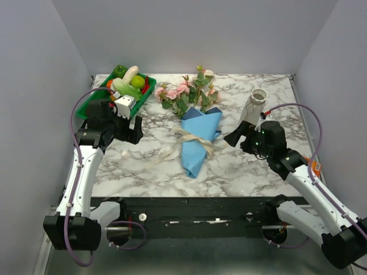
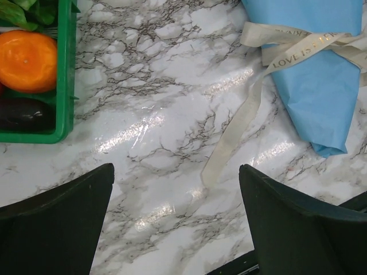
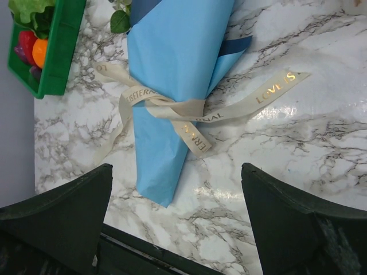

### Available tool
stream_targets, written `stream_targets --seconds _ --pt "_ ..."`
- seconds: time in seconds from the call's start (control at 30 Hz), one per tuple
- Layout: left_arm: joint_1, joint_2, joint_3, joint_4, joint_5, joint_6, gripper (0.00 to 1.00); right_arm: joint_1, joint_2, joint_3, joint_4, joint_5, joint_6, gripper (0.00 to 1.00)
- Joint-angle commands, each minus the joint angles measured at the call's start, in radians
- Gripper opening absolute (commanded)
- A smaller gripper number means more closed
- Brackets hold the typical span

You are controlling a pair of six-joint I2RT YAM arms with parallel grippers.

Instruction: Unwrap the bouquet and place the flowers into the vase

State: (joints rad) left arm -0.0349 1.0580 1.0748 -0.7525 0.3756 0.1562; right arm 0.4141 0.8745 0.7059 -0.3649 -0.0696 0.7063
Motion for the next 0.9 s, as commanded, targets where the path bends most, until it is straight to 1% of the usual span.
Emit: stream_targets --seconds 0.0,0.07,0.23,0.37,0.4,0.6,0.73,0.87 --pt "-0.005 0.029 -0.01 -0.024 0.065 0.045 0.99 0.005 0.041 0.014 -0.046 0.063 0.021 1.0" --pt "-0.019 0.045 -0.003 -0.04 0.074 0.072 0.99 0.002 0.058 0.001 -0.049 0.063 0.041 1.0" --pt "-0.12 0.103 0.01 -0.057 0.034 0.118 0.99 0.003 0.122 -0.025 -0.042 0.063 0.047 0.99" --pt "-0.172 0.154 0.005 -0.036 0.005 0.149 0.99 0.003 0.165 -0.026 -0.072 0.112 -0.005 0.96" --pt "-0.186 0.178 0.001 -0.031 -0.007 0.157 0.99 0.005 0.169 -0.028 -0.077 0.12 -0.037 0.96" --pt "-0.295 0.293 -0.019 -0.001 -0.099 0.21 0.99 0.006 0.169 -0.04 -0.086 0.186 -0.113 0.95" --pt "-0.336 0.359 -0.029 0.022 -0.13 0.23 0.99 0.012 0.173 -0.052 -0.075 0.205 -0.131 0.93" --pt "-0.378 0.428 -0.041 0.079 -0.156 0.236 0.99 0.026 0.179 -0.065 -0.057 0.223 -0.142 0.91"
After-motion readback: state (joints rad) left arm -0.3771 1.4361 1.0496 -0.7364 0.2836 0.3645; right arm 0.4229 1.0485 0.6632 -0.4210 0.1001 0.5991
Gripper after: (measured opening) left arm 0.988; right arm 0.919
